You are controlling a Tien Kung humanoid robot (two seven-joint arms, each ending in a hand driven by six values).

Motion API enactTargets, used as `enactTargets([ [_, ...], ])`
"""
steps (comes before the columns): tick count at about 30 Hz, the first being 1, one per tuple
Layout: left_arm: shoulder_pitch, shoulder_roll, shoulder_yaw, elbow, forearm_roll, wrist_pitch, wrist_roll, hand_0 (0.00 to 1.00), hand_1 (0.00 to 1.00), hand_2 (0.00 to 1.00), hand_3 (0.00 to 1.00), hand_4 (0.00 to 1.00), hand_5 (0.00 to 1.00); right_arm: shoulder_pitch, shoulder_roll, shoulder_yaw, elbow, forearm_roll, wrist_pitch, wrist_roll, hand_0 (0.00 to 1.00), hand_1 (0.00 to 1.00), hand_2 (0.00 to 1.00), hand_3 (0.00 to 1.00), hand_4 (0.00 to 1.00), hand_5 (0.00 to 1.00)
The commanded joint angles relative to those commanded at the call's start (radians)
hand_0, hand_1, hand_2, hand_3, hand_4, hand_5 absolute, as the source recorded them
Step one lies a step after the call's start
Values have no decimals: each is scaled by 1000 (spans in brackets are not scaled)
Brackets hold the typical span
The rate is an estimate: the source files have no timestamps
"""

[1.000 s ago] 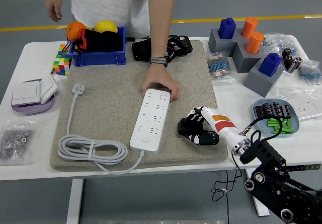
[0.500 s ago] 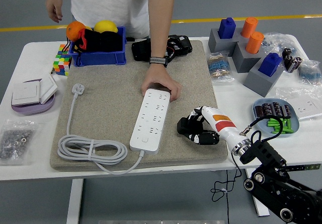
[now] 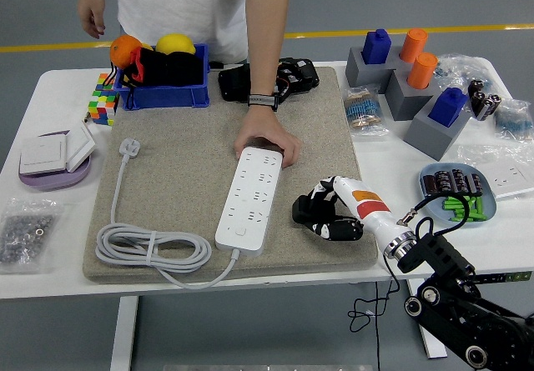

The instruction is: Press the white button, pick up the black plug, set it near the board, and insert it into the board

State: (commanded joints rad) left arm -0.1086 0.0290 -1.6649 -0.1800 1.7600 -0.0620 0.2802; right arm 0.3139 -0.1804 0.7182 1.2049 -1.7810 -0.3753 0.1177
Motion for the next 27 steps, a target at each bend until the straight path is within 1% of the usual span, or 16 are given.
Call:
enactTargets([
  [5, 0, 3, -2, 0, 6, -1, 1, 626, 631, 638, 692, 578, 380, 3, -1, 5, 9, 2, -5, 3, 446, 490, 528, 383, 834, 2],
  [10, 0, 4, 3, 0, 3, -1, 1, 626, 631, 638, 692, 579, 379, 3, 1, -2, -11, 10, -4, 9, 444, 487, 525, 403, 839, 2],
  [13, 1, 3, 6, 0, -1, -1, 0, 626, 631, 638, 692, 579, 379, 0, -3, -8, -1, 9, -4, 7, 444, 487, 525, 403, 839, 2],
  [14, 1, 3, 5, 0, -1, -1, 0, 626, 631, 638, 692, 579, 379, -1, -4, -8, 3, 9, -4, 6, 447, 490, 525, 431, 832, 2],
  [18, 3, 4, 0, 0, 5, -1, 1, 626, 631, 638, 692, 579, 379, -1, -8, 6, 55, -10, -2, -11, 447, 490, 525, 431, 832, 2],
  [23, 5, 4, -5, 0, 8, -1, 1, 626, 631, 638, 693, 579, 380, 5, -15, 16, 144, -31, 2, -34, 449, 489, 521, 435, 829, 2],
  [27, 4, 2, -2, 0, 3, 0, 0, 626, 631, 638, 693, 579, 379, 16, -10, 6, 196, -41, 2, -45, 444, 488, 518, 445, 832, 2],
])
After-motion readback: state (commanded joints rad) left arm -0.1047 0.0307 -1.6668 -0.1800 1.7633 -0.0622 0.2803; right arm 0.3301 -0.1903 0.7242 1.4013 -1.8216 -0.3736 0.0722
